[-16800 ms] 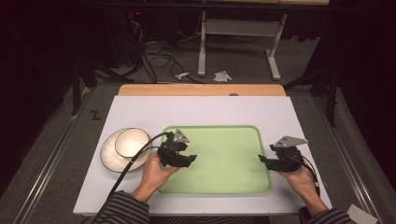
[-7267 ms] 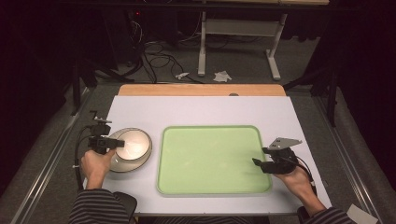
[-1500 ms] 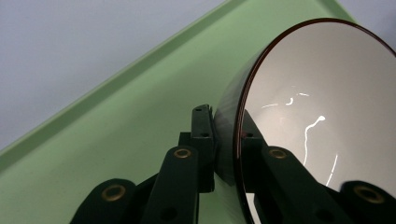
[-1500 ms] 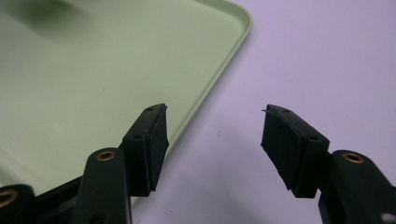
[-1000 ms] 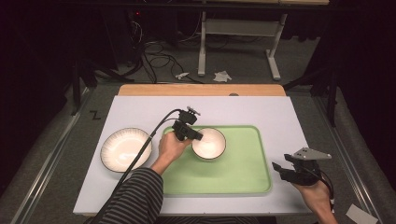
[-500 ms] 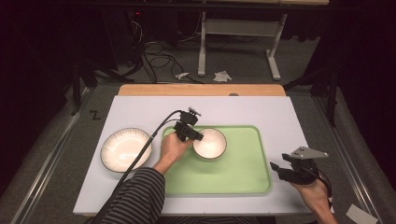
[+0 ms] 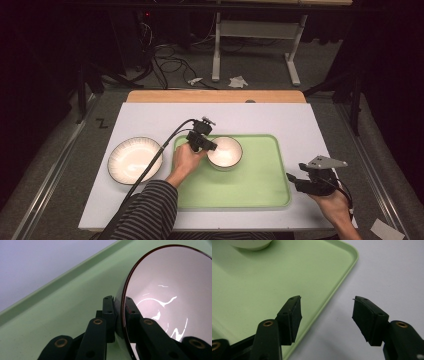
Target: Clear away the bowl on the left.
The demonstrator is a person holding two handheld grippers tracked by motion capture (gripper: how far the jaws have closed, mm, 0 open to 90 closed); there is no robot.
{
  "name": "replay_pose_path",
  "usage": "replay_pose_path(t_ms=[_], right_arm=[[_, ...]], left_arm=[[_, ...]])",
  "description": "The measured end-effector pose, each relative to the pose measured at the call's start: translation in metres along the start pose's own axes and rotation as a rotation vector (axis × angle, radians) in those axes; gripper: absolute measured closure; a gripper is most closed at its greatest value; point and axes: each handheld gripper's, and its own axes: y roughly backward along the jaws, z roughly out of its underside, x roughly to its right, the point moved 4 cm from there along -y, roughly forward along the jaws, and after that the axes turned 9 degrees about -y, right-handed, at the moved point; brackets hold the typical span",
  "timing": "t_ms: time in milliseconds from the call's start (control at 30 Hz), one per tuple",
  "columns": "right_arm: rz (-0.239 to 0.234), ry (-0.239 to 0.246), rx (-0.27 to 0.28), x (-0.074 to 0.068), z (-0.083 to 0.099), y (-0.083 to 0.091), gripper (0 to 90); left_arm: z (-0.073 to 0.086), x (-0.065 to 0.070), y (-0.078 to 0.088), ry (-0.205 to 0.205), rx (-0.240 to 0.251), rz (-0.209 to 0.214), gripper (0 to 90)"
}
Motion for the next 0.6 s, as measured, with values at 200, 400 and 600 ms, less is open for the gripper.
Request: replay_pose_path(t_ms=[200,400,600], right_arm=[[0.0,-0.008,0.007,0.003,-0.002,-0.001,41.6],[-0.014,0.016,0.002,0.0,-0.005,-0.005,41.5],[-0.019,0.015,-0.002,0.001,-0.006,-0.006,41.5]], left_arm=[[0.0,-0.001,0.0,-0.007,0.007,0.005,82.6],[0.002,0.002,0.001,-0.026,0.024,0.015,76.1],[-0.004,0.01,0.017,-0.056,0.076,0.031,56.6]])
